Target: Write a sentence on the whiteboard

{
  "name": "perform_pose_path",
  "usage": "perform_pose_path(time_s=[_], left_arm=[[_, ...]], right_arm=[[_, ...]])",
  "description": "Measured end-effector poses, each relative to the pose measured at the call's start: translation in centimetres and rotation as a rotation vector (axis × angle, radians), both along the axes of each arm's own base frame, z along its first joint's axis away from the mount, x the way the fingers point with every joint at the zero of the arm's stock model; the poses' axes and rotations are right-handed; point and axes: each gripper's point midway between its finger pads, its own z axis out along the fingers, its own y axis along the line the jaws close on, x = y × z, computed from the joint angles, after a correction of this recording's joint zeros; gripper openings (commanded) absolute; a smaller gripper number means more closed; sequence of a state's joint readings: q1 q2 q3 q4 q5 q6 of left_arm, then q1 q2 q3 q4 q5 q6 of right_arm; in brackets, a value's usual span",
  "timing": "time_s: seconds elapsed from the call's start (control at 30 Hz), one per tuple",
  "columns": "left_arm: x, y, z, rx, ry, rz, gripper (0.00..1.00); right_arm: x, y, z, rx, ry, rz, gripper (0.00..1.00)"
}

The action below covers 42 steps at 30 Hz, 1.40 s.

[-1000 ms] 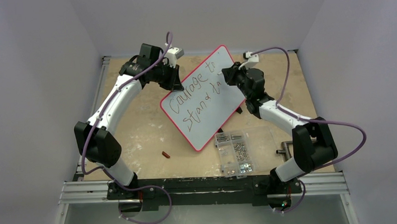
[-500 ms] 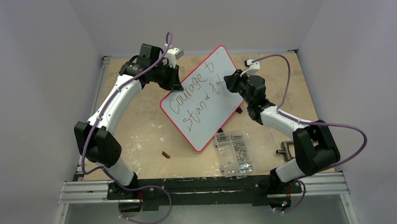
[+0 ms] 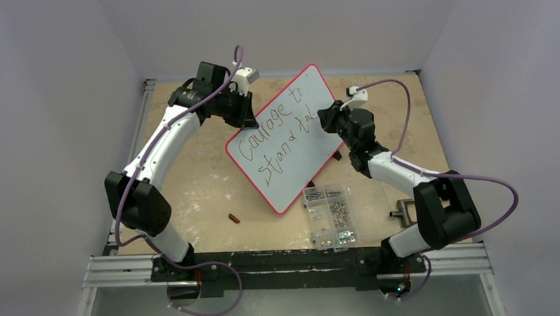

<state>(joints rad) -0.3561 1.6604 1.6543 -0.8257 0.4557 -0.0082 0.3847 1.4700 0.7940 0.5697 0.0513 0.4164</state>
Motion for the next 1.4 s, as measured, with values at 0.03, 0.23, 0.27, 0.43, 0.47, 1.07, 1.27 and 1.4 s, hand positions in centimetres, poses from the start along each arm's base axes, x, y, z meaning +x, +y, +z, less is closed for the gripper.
perform_pose_path(time_s=[0.03,0.23,0.27,0.43,0.47,1.07,1.27,1.4], left_arm=[[0.0,0.0,0.0,0.000,0.000,0.000,0.00],[0.0,0.0,0.0,0.000,0.000,0.000,0.00],[0.0,0.0,0.0,0.000,0.000,0.000,0.00],[0.0,0.0,0.0,0.000,0.000,0.000,0.00],[0.0,0.0,0.0,0.000,0.000,0.000,0.00],[-0.1,0.0,0.2,-0.002,-0.003,-0.002,0.00],[-0.1,0.0,0.2,-0.002,-0.004,-0.002,0.00],[-0.1,0.0,0.2,-0.002,-0.003,-0.002,0.00]], right_arm=[[0.0,-0.1,-0.1,-0.001,0.003,-0.007,0.00],[0.1,-0.4,-0.2,-0.008,0.015,-0.025,0.00],[0.2,-0.5,-0.3,-0.010,0.017,-0.029,0.00],[0.5,-0.5,0.0,-0.018,0.019,-0.036,0.00],[0.6,-0.5,0.1,-0.018,0.016,-0.037,0.00],[0.5,-0.6,3.4,0.006,-0.029,-0.040,0.00],[1.3,-0.8,5.1,0.028,-0.057,-0.052,0.00],[2.2,-0.8,5.8,0.037,-0.072,-0.057,0.00]])
